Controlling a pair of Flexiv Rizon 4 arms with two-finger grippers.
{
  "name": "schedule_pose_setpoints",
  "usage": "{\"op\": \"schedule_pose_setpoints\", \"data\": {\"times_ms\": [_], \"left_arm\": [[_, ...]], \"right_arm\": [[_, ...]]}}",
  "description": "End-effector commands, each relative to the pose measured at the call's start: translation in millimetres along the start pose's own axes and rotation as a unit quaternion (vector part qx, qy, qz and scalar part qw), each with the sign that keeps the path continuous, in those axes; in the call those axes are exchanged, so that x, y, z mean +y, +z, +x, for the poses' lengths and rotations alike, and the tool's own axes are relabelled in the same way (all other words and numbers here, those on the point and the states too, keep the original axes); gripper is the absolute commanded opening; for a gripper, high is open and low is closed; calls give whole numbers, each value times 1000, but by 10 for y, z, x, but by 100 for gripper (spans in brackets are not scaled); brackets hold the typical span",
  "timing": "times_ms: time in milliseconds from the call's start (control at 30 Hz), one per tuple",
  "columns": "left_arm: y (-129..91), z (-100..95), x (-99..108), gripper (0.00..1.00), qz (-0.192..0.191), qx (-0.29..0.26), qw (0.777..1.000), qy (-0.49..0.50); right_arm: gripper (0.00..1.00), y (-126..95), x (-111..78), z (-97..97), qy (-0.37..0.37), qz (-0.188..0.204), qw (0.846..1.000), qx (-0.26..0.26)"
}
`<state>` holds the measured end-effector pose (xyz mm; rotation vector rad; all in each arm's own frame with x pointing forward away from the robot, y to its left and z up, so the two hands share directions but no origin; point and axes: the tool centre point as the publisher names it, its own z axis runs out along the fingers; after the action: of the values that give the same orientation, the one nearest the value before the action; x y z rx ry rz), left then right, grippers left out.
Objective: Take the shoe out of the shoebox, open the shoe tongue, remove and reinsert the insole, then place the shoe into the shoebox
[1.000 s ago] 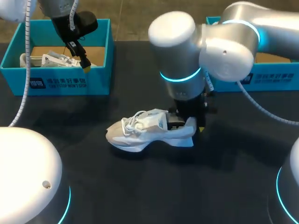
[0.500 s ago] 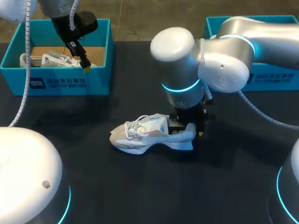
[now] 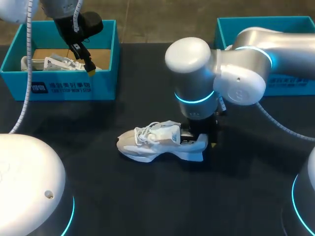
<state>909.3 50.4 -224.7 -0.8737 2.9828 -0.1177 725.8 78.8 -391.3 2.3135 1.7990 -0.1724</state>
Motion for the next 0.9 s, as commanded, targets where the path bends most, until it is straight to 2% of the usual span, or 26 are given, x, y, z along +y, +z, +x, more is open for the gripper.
{"op": "schedule_pose_setpoints", "data": {"times_ms": [33,400,500,600,700,800,900], "left_arm": [[-3,8,13,100,0,-1,1000,0],[-3,8,13,100,0,-1,1000,0],[-3,8,13,100,0,-1,1000,0],[-3,8,13,100,0,-1,1000,0],[-3,8,13,100,0,-1,1000,0],[-3,8,13,100,0,-1,1000,0],[-3,8,13,100,0,-1,1000,0]], "right_arm": [[100,-86,-30,-1,-11,-3,1000,4],[100,-495,-31,-30,-117,-28,992,34],[100,-612,-4,-77,-158,-44,985,51],[100,-711,39,-135,-220,-58,971,70],[100,-787,92,-189,-278,-68,954,89],[100,-890,155,-236,-371,-90,915,129],[100,-955,186,-248,-469,-104,860,175]]}}
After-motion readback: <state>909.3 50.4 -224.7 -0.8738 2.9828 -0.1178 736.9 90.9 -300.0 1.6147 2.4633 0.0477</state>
